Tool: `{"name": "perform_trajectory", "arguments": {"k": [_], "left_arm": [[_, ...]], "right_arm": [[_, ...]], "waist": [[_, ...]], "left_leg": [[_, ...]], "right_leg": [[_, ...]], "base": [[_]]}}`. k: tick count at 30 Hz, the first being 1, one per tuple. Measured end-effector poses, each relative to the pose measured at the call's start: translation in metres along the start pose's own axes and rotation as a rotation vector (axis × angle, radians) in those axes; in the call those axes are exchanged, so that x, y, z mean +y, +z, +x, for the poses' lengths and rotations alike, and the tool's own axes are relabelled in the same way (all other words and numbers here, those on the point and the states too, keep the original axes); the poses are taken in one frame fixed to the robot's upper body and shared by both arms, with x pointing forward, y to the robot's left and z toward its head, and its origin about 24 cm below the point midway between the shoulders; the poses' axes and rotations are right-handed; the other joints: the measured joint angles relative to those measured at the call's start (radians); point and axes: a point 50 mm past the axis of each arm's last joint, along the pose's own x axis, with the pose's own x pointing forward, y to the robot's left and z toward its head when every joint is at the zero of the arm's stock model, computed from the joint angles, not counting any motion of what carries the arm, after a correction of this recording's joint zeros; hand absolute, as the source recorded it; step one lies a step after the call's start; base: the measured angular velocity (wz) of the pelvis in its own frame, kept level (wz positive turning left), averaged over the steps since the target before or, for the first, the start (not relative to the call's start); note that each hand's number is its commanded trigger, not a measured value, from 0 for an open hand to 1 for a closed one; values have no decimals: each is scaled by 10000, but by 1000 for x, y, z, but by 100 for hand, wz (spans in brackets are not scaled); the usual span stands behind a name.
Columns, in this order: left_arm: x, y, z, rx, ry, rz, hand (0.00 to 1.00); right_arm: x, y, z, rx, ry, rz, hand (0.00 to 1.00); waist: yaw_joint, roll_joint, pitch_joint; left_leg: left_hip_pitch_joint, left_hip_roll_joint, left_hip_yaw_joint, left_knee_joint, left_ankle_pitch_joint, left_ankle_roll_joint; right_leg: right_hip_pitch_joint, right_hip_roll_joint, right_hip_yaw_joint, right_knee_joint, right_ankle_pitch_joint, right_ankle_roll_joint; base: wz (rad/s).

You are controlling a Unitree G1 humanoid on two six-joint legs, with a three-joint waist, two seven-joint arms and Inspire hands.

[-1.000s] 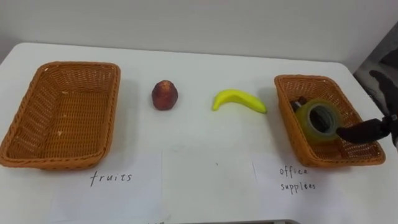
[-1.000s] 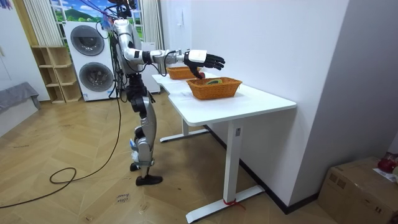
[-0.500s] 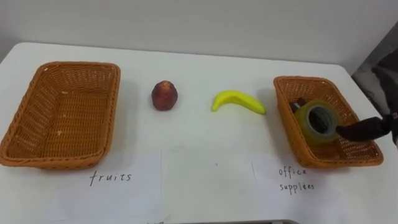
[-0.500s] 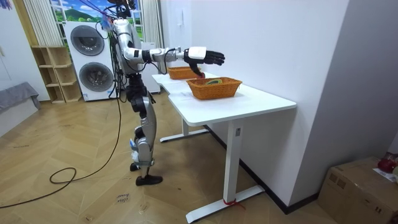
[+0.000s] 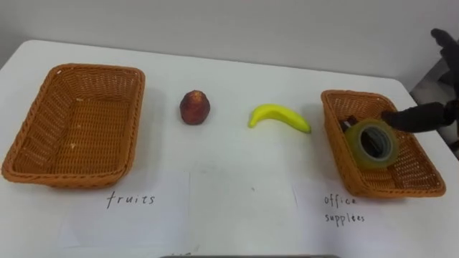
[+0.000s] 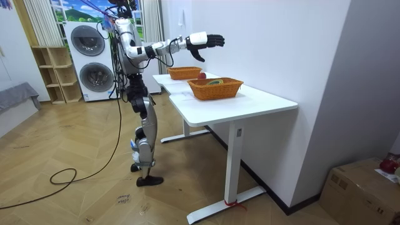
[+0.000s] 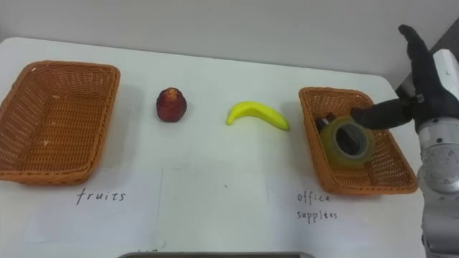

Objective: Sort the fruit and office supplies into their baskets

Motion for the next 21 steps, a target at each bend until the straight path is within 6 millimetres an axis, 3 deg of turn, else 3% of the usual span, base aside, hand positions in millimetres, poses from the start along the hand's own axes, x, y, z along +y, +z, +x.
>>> {"name": "perform_trajectory", "arguments": {"k": [7, 17, 21], "left_arm": [[0, -3, -1, 81, 24, -27, 0], [1, 3, 0, -113, 129, -51, 0], [0, 3, 0, -123, 100, -37, 0]], "right_arm": [[-8, 24, 7, -933, -399, 193, 0], [-6, 56, 24, -2096, -258, 354, 0], [0, 56, 24, -2070, 150, 302, 0]], "waist": [[74, -2, -20], [476, 91, -14], [618, 23, -23]], "left_leg": [[-51, -3, -20, 12, 1, 1], [-50, 7, -48, 73, 2, -1], [-59, 7, -232, 72, 3, -2]], "right_leg": [[-31, -14, -20, -7, 0, 0], [21, -16, -119, 4, 0, -1], [104, -49, -500, -7, 0, 0]], "base": [[0], [0], [17]]}}
